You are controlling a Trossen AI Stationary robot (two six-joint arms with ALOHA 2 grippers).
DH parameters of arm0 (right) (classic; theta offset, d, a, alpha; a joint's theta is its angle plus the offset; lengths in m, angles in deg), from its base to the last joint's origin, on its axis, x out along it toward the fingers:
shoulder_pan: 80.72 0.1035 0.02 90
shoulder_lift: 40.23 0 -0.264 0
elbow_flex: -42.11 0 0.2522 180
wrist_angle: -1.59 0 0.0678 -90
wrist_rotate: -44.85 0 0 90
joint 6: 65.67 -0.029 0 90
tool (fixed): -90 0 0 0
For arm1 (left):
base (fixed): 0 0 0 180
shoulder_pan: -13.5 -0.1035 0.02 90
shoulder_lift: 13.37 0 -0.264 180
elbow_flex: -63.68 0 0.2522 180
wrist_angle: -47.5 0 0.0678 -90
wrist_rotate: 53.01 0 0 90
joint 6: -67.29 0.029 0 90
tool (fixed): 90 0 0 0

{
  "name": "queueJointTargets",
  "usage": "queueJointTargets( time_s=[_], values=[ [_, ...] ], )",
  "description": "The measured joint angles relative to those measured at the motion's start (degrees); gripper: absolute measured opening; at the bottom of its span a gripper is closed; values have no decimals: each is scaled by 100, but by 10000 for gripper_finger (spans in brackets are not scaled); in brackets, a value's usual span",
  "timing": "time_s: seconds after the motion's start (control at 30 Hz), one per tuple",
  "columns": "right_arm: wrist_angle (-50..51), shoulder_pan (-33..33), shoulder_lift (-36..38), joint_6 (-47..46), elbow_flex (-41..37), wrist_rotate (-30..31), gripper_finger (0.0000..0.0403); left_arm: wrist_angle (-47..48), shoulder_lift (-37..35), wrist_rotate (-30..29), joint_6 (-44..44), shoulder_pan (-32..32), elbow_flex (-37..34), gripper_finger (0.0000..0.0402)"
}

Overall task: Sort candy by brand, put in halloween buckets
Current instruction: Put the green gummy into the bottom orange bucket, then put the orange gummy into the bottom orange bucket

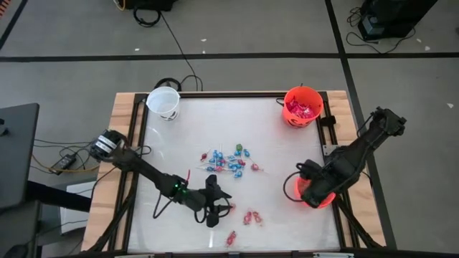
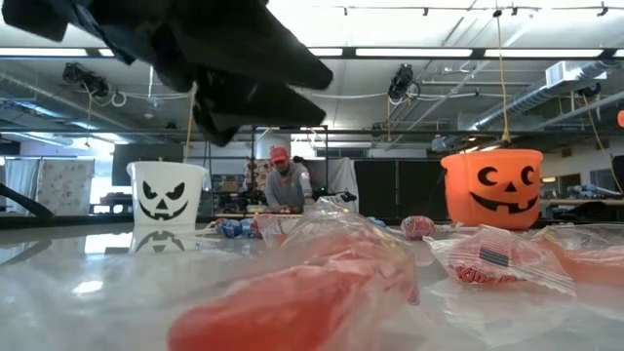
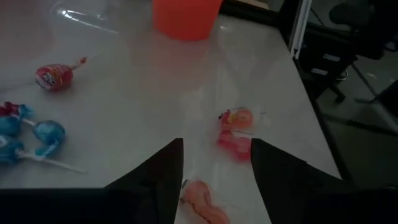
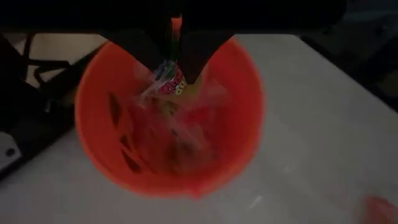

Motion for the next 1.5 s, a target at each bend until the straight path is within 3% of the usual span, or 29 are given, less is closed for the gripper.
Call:
queueJointTargets(
  time_s=[0.27,0.47,0.6,0.83,1.1,1.2,1.4,1.5],
  values=[
    [-1136,115,-2,-28,-1123,-32,19,-361,330,2,-38,-24,-1,193],
    [-1450,79,-7,-215,-1754,60,59,-249,380,0,-4,-22,0,193],
    [-1412,115,72,-226,-1536,306,107,-185,418,1,18,-22,-2,193],
    [-1008,167,507,-423,-556,1481,189,-116,693,231,113,-19,-2,193],
    [-611,157,586,-487,204,2422,210,-306,1254,473,-310,-46,14,191],
    [-650,108,555,-489,221,2551,206,-354,1369,502,-336,-48,22,164],
    [-1252,12,343,-118,208,2360,195,-566,1288,512,-386,-114,7,22],
    [-1899,2,148,295,208,2333,194,-1147,1199,532,-331,-235,-22,21]
  ],
)
